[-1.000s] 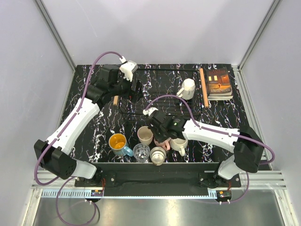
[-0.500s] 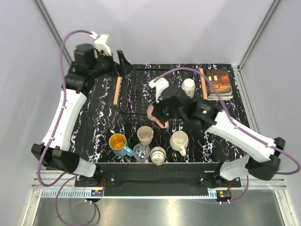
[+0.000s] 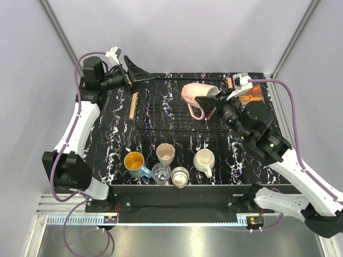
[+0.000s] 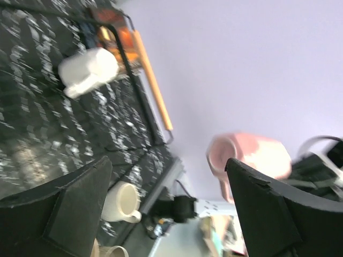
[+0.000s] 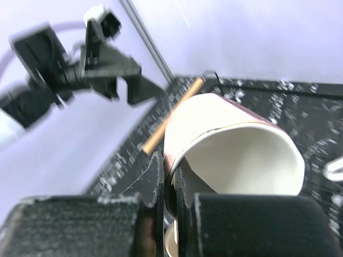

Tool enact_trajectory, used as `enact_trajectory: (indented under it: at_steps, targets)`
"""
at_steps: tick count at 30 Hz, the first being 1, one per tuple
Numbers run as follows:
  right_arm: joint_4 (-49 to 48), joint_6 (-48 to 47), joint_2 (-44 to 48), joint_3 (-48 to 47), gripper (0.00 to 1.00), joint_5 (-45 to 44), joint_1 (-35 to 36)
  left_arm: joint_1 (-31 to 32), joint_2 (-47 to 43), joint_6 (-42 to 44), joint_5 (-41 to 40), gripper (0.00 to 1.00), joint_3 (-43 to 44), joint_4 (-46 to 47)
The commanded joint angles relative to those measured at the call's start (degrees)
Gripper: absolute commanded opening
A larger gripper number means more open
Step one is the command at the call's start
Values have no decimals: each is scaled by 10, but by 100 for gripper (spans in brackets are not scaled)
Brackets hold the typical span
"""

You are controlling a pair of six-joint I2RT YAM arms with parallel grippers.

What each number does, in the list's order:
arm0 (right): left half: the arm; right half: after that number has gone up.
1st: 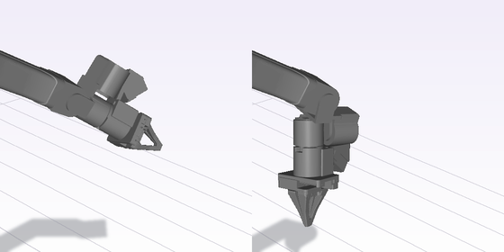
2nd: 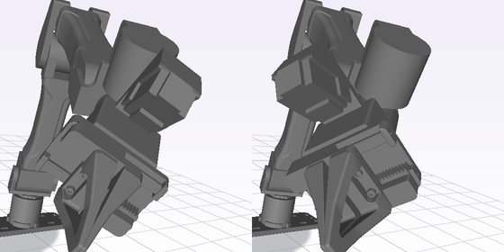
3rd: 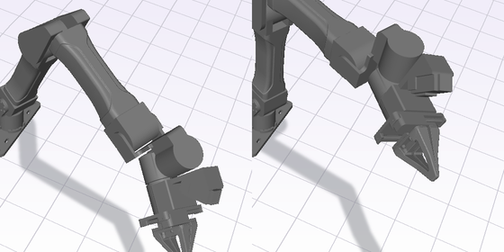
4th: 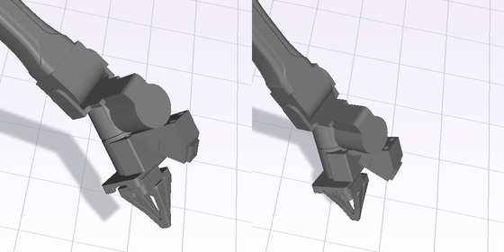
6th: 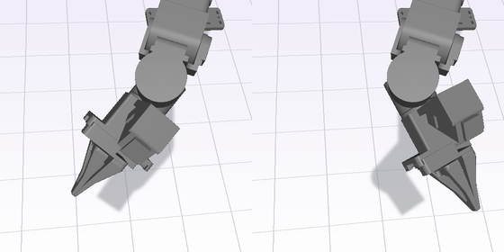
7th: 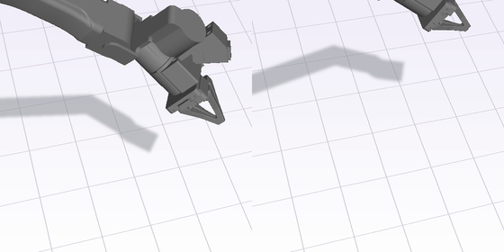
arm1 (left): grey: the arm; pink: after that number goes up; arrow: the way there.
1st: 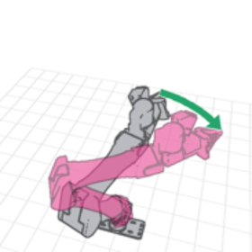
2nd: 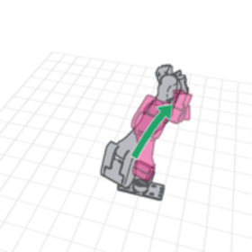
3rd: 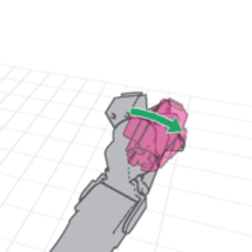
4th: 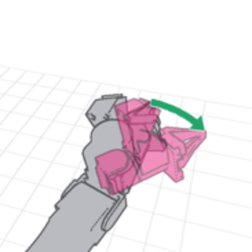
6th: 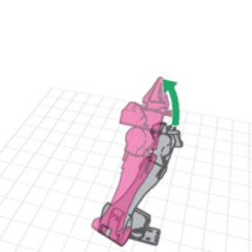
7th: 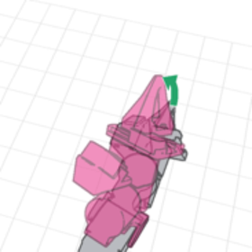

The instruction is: Load the cups into the dish rack

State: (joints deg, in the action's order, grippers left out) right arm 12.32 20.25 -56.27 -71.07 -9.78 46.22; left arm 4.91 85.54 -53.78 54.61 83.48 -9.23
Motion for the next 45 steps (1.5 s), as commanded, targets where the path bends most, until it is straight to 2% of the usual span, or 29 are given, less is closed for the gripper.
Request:
enact_trajectory:
  at_steps: [1,5,13,23,36,45]
  targets:
    - [-292,105,2,46,0,36,-27,27,-38,-60,43,93,-9,102]
    - [-355,170,-23,67,0,92,-61,54,-45,-53,38,91,-16,99]
    - [-438,251,-65,85,0,121,-114,74,-68,-57,45,89,-46,101]
    - [-584,364,-177,99,0,184,-126,83,-58,-39,11,87,-54,72]
    - [-614,388,-242,59,0,242,-126,108,-45,-42,8,85,-54,78]
    - [-589,380,-250,23,0,260,-126,113,-49,-26,7,83,-64,71]
